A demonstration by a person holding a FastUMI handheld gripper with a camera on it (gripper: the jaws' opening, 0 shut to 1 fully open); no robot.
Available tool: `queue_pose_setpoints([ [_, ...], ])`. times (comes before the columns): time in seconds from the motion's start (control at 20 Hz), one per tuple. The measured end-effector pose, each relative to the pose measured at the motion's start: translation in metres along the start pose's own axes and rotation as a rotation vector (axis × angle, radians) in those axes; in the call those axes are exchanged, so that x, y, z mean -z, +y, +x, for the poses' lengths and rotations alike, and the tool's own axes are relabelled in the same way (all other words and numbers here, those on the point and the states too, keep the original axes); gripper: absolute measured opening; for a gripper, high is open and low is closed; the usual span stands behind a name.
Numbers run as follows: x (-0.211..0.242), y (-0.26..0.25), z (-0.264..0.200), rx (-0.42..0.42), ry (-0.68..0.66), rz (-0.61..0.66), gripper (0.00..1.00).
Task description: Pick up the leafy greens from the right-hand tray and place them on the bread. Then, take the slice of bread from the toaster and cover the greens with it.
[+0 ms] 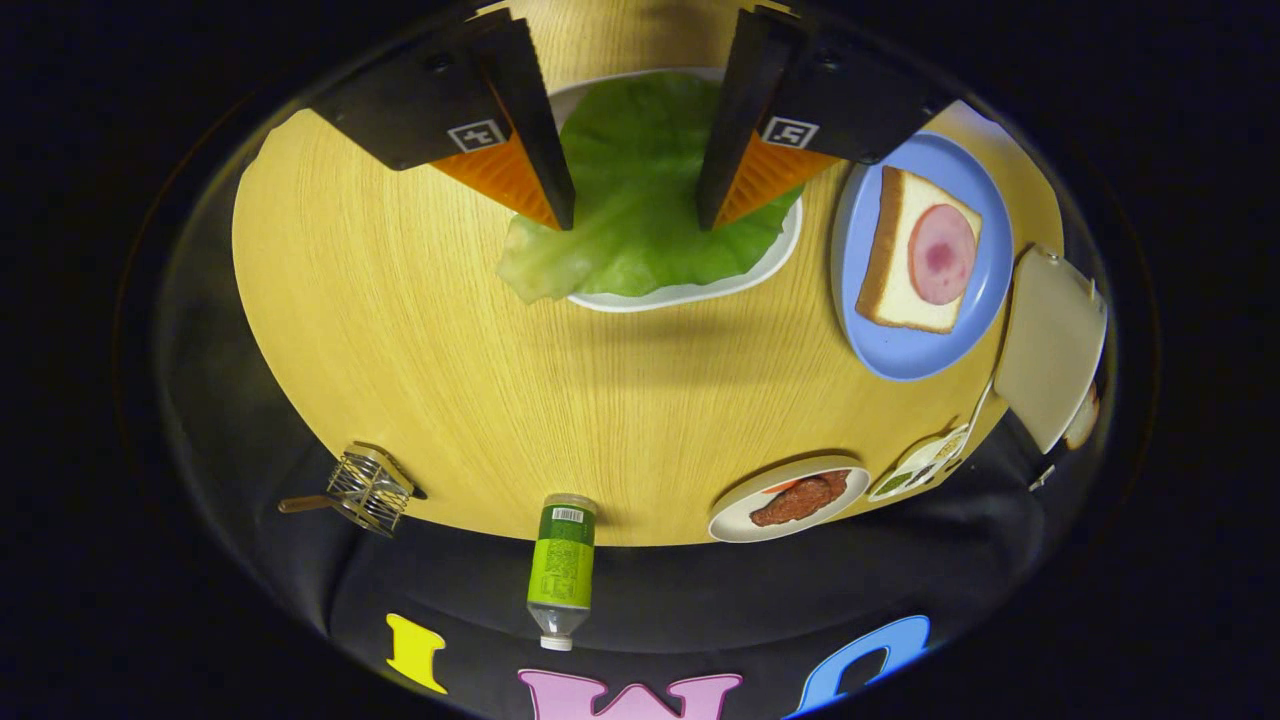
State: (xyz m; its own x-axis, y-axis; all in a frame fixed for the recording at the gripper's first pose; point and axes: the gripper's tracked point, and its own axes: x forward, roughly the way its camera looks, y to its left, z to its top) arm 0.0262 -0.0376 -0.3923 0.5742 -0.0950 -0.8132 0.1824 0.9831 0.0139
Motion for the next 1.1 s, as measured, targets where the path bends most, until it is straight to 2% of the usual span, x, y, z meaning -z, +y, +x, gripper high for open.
queue_pose_setpoints([
  [0.05, -0.002, 0.000, 0.003, -0.004, -0.006, -0.001, 0.48],
  [0.2, -0.001, 0.000, 0.003, -0.013, 0.005, -0.022, 0.47],
  [0.3, -0.001, -0.001, 0.004, -0.013, 0.002, 0.012, 0.16],
  [0.4, 0.001, 0.002, 0.003, -0.057, 0.009, 0.018, 0.16],
  [0.45, 0.000, 0.002, 0.001, -0.079, 0.012, 0.029, 0.08],
  [0.55, 0.000, 0.002, 0.001, -0.106, 0.033, 0.057, 0.06],
  [0.75, -0.009, -0.001, -0.019, -0.102, 0.006, 0.090, 0.06],
  [1.1, -0.037, -0.001, -0.069, -0.116, -0.073, 0.051, 0.06],
])
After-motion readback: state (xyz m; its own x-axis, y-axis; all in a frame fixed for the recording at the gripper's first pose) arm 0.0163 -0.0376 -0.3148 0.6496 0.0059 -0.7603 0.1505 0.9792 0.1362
